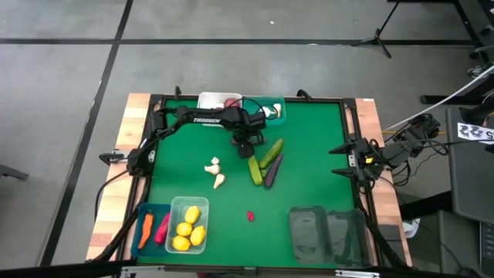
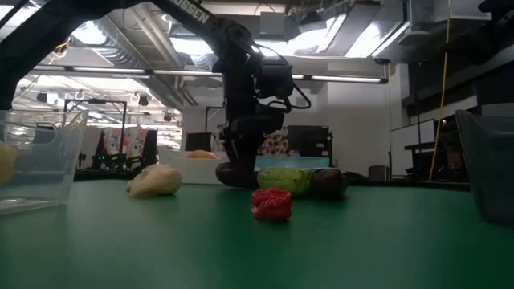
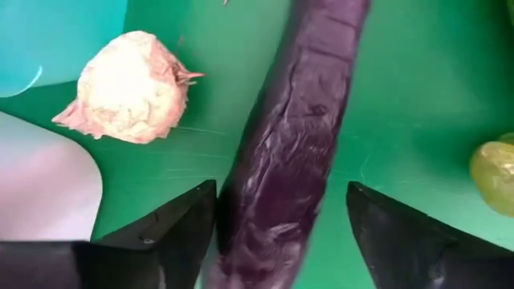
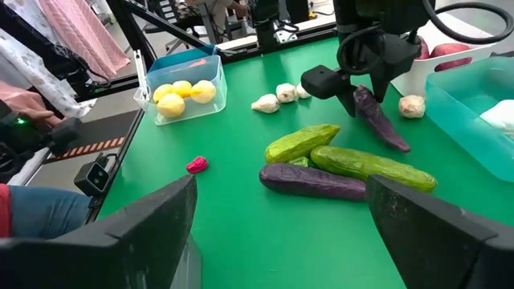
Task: Sort produce into baskets
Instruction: Put the eggplant into the left black bin
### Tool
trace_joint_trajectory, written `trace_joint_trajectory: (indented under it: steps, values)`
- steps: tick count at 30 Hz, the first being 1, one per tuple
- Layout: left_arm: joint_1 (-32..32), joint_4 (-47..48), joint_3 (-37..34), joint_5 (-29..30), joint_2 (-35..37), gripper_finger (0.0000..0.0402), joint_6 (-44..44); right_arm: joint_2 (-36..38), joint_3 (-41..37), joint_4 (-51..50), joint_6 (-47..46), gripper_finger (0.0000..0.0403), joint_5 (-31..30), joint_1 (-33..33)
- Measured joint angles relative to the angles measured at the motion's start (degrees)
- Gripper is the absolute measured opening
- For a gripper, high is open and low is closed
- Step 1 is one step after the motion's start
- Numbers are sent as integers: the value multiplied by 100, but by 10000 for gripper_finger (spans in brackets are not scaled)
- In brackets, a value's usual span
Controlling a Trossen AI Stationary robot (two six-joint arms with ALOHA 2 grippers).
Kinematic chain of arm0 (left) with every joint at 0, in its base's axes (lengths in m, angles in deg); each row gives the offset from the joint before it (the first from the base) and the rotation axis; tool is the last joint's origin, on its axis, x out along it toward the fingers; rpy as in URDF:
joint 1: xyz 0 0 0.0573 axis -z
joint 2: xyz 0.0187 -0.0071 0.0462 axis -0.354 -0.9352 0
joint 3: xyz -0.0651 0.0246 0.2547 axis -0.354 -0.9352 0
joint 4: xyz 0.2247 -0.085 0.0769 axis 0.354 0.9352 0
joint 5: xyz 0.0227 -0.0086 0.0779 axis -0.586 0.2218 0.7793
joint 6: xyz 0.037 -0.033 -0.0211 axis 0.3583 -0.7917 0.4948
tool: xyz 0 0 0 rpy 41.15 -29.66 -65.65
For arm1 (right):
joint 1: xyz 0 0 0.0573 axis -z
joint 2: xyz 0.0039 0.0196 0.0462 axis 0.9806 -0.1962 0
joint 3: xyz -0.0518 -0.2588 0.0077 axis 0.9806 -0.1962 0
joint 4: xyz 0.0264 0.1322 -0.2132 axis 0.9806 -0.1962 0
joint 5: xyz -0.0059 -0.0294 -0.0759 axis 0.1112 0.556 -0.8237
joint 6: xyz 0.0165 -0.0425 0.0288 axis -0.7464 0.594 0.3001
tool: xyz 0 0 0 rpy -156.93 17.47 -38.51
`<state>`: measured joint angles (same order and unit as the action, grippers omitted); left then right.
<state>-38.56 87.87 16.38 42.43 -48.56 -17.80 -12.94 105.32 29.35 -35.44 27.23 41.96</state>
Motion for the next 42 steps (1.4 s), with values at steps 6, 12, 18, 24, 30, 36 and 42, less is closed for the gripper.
trace_joint_trajectory:
  steps: [6,12,18,24,30,36,42]
  values:
    - [61,2,0,151,-31,194,-14,0,0,0,0,360,0,-1]
    - [181,215,69,153,120,150,-78,0,0,-1,0,360,0,0]
    - [507,333,254,155,603,162,-143,0,0,-2,0,360,-64,0]
    - [1058,-325,354,20,1125,161,-326,2,2,-2,0,360,-115,0]
    - [1833,-2452,354,-160,1176,159,-132,2,0,-9,2,360,-383,0]
    - [2405,-4566,352,-155,771,157,320,2,0,-10,1,360,-541,0]
    - [2722,-6848,354,-158,173,156,437,2,0,1,-2,360,-668,0]
